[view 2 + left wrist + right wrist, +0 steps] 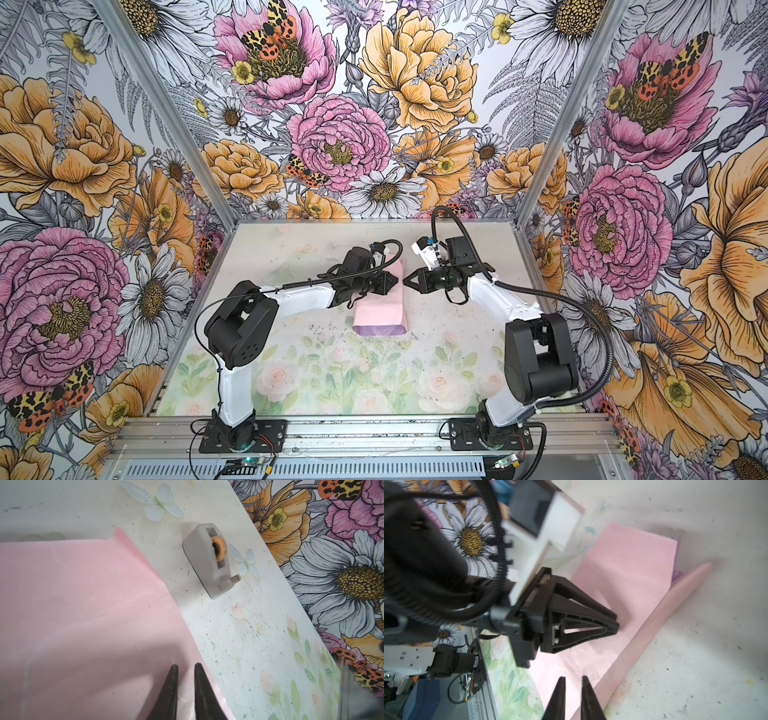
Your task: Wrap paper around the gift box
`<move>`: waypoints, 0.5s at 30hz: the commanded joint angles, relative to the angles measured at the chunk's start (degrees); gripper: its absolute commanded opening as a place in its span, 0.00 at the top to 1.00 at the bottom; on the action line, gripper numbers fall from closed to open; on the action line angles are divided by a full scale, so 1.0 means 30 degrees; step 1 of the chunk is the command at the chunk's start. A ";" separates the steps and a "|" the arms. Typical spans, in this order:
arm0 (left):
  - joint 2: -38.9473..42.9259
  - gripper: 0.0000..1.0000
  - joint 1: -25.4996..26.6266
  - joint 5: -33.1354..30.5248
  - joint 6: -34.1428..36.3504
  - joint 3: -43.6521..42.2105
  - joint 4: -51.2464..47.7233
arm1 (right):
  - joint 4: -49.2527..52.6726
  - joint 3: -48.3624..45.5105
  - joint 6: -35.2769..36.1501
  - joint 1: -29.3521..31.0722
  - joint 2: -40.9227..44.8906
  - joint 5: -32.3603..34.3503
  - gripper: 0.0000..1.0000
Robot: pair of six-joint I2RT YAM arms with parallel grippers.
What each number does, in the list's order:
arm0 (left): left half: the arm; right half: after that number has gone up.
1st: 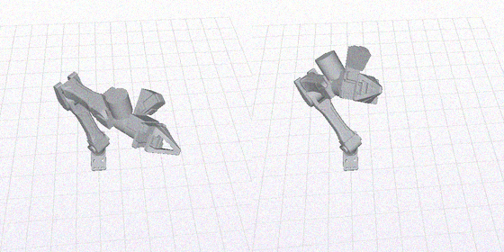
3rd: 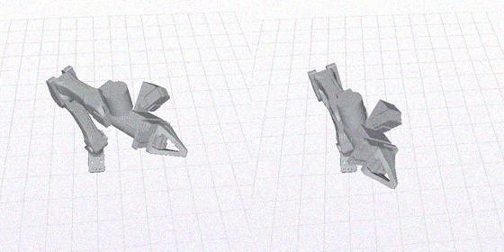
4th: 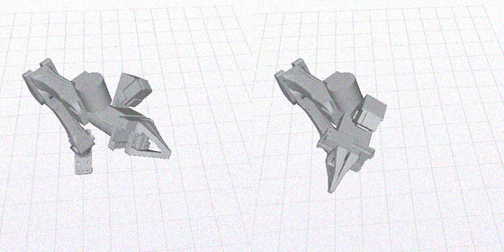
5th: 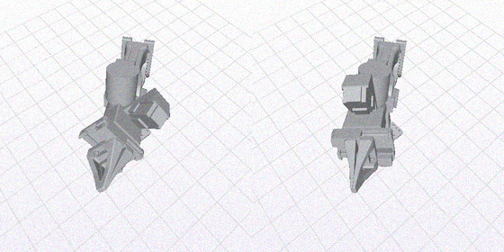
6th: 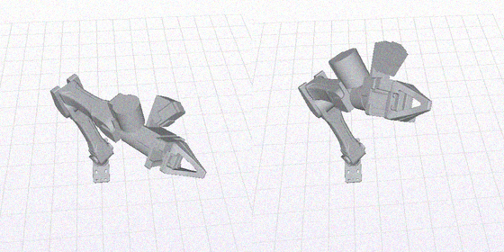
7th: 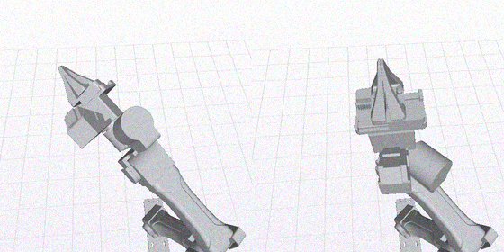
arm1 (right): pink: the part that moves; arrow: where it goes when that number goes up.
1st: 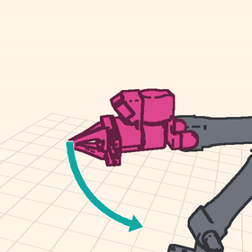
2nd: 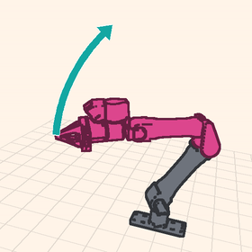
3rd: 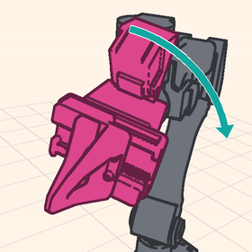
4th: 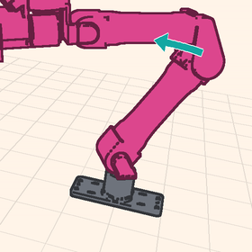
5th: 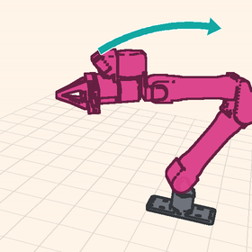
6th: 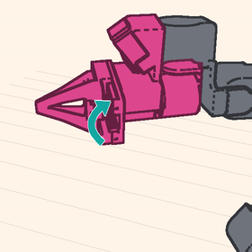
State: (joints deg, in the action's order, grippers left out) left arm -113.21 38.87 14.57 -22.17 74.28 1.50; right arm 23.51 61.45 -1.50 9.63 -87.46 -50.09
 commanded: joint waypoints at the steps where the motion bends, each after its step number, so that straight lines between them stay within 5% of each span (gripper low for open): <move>1: 0.1623 0.79 -0.0141 0.0037 0.0053 0.0292 -0.0056 | -0.0257 -0.0636 0.3563 -0.0560 0.1829 -0.3736 0.84; 9: 0.4503 0.75 -0.0920 0.0678 -0.0486 -0.0525 0.1453 | 0.2579 -0.0456 0.9646 -0.0983 0.2914 -0.5380 1.00; 15: 0.6675 0.74 -0.1901 0.1204 -0.0370 -0.2452 0.2044 | 0.5434 0.0316 1.3228 -0.1005 0.2814 -0.5050 1.00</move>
State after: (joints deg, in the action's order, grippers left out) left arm -95.11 34.48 16.10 -23.16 69.87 6.28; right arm 34.52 59.94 29.61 6.68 -79.24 -64.01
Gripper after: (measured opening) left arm 0.261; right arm 0.042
